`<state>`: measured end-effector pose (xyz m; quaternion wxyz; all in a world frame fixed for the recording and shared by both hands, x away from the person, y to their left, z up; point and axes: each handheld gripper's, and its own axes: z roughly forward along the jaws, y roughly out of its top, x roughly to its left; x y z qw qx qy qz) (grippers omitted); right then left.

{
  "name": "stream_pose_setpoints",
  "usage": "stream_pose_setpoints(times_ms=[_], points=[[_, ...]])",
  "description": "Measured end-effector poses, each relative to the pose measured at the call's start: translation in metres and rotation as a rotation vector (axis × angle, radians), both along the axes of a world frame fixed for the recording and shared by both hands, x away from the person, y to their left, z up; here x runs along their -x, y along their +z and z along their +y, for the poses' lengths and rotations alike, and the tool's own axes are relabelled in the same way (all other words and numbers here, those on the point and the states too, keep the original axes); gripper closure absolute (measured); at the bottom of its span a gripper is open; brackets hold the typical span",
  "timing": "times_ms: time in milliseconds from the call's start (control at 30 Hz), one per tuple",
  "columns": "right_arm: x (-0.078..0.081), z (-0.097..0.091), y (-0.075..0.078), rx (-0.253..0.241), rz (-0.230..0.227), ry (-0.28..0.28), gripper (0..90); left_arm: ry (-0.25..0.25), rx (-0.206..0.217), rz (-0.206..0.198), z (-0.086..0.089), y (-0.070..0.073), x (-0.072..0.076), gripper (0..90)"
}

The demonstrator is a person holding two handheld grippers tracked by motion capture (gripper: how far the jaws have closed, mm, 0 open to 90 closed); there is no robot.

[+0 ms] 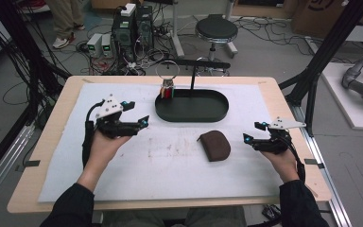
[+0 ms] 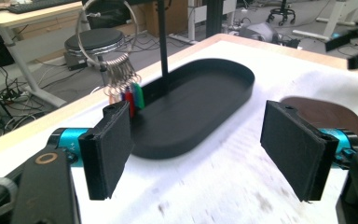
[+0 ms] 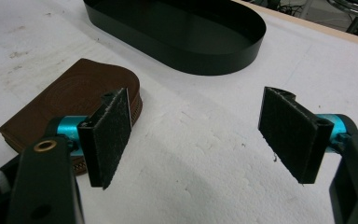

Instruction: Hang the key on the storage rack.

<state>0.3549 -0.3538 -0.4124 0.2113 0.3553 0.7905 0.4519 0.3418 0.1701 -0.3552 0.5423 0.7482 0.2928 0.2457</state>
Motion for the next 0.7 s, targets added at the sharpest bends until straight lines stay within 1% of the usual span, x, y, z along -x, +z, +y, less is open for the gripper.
stream_pose_setpoints(times_ms=[100,167,300,333,433,500,567,633,700], points=[[0.001,0.001,0.000,0.000,-0.005,0.001,26.0,0.006,0.011,-0.002,0.007,-0.008,0.013,24.1],[0.002,0.001,0.001,-0.003,-0.012,0.001,26.0,0.011,0.010,0.000,0.011,-0.015,0.021,24.0],[0.003,0.001,0.001,-0.006,-0.015,-0.001,26.0,0.015,0.033,0.007,0.023,-0.030,0.032,24.0],[0.003,0.001,0.001,-0.007,-0.016,-0.002,26.0,0.016,0.043,0.006,0.025,-0.034,0.033,24.1],[0.003,0.002,0.001,-0.009,-0.019,-0.002,26.0,0.021,0.051,0.002,0.032,-0.040,0.036,24.0],[0.004,0.002,0.001,-0.011,-0.022,-0.003,26.0,0.011,0.069,0.004,0.036,-0.042,0.036,24.0],[0.005,0.001,0.002,-0.012,-0.028,-0.003,26.0,0.007,0.072,-0.005,0.038,-0.043,0.036,23.8],[0.006,0.001,0.002,-0.015,-0.032,-0.004,26.0,-0.003,0.085,-0.003,0.040,-0.044,0.037,23.7],[0.006,0.002,0.002,-0.014,-0.033,-0.003,26.0,-0.003,0.083,-0.004,0.040,-0.046,0.036,23.8]])
